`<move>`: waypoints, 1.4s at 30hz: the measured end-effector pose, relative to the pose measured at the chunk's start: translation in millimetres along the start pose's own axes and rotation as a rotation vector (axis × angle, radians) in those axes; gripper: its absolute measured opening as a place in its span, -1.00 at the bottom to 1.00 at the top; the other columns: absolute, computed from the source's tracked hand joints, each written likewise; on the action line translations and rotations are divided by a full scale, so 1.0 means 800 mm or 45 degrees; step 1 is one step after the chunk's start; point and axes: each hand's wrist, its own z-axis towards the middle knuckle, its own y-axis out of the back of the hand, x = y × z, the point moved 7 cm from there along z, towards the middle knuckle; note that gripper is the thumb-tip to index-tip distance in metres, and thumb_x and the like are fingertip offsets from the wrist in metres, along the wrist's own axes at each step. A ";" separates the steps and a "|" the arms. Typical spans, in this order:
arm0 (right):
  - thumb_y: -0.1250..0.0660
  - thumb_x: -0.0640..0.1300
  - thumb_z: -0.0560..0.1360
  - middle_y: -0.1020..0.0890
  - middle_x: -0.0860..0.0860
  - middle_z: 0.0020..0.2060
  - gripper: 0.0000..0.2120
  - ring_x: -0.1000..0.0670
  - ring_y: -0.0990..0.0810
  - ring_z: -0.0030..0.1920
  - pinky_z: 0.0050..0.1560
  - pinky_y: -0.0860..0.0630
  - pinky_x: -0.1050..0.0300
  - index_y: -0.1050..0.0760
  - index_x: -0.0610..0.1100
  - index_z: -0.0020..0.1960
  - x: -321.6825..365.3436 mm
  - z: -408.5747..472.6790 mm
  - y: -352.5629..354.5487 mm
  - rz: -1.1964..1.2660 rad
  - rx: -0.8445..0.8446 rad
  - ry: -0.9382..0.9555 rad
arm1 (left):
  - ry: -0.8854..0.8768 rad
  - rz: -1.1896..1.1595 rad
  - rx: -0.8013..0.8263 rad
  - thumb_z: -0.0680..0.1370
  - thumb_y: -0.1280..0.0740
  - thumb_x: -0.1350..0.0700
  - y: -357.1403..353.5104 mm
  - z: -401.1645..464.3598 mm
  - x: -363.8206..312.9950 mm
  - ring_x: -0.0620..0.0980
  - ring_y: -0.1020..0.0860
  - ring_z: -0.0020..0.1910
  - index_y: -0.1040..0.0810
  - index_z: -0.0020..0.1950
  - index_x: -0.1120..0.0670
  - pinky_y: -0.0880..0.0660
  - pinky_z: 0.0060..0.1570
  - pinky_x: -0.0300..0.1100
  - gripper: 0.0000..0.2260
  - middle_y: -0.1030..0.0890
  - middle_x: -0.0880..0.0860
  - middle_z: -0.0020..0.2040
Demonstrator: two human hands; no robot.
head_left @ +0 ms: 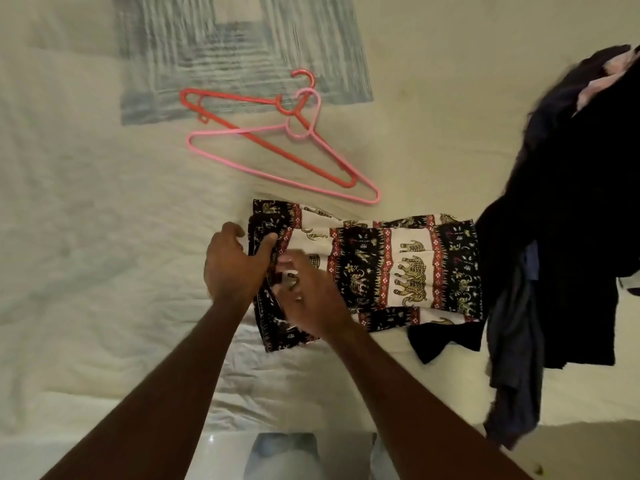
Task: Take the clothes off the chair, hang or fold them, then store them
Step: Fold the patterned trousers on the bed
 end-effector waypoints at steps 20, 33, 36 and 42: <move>-0.42 -0.06 0.50 -0.56 -0.04 0.21 -0.87 -0.20 -0.46 0.27 0.22 -0.39 -0.24 -0.59 -0.01 0.04 -0.223 -0.055 0.337 -0.692 -0.556 -0.503 | -0.218 -0.279 0.104 0.71 -0.15 0.10 -0.014 0.036 -0.060 0.04 -0.53 -0.27 -0.38 0.17 0.16 -0.41 -0.28 -0.08 -0.86 -0.54 0.03 -0.19; -0.38 0.02 0.58 -0.66 0.16 0.18 -0.84 -0.05 -0.49 0.32 0.25 -0.18 -0.13 -0.67 0.14 0.13 -0.248 -0.020 0.356 -0.405 -0.471 -0.593 | 0.057 -0.042 0.081 0.61 -0.36 0.17 -0.021 0.048 -0.047 0.25 -0.57 0.14 -0.49 0.25 0.22 -0.44 0.11 -0.04 -0.75 -0.62 0.26 0.14; -0.34 0.01 0.58 -0.61 0.10 0.23 -0.81 -0.07 -0.47 0.32 0.28 -0.22 -0.10 -0.64 0.15 0.15 -0.244 -0.037 0.353 -0.442 -0.656 -0.548 | -0.023 0.085 -0.019 0.53 -0.47 0.06 -0.012 0.022 -0.038 0.19 -0.56 0.05 -0.43 0.21 0.15 -0.47 0.09 0.07 -0.64 -0.58 0.19 0.08; -0.47 0.19 0.42 -0.49 -0.01 0.14 -0.63 -0.08 -0.42 0.21 0.20 -0.23 -0.03 -0.53 -0.01 0.08 -0.183 -0.080 0.277 -0.877 -0.277 -0.056 | 0.233 0.169 -0.015 0.48 -0.49 -0.19 -0.017 -0.087 -0.006 0.07 -0.53 -0.23 -0.46 -0.14 0.05 -0.45 -0.12 -0.06 -0.64 -0.59 0.06 -0.21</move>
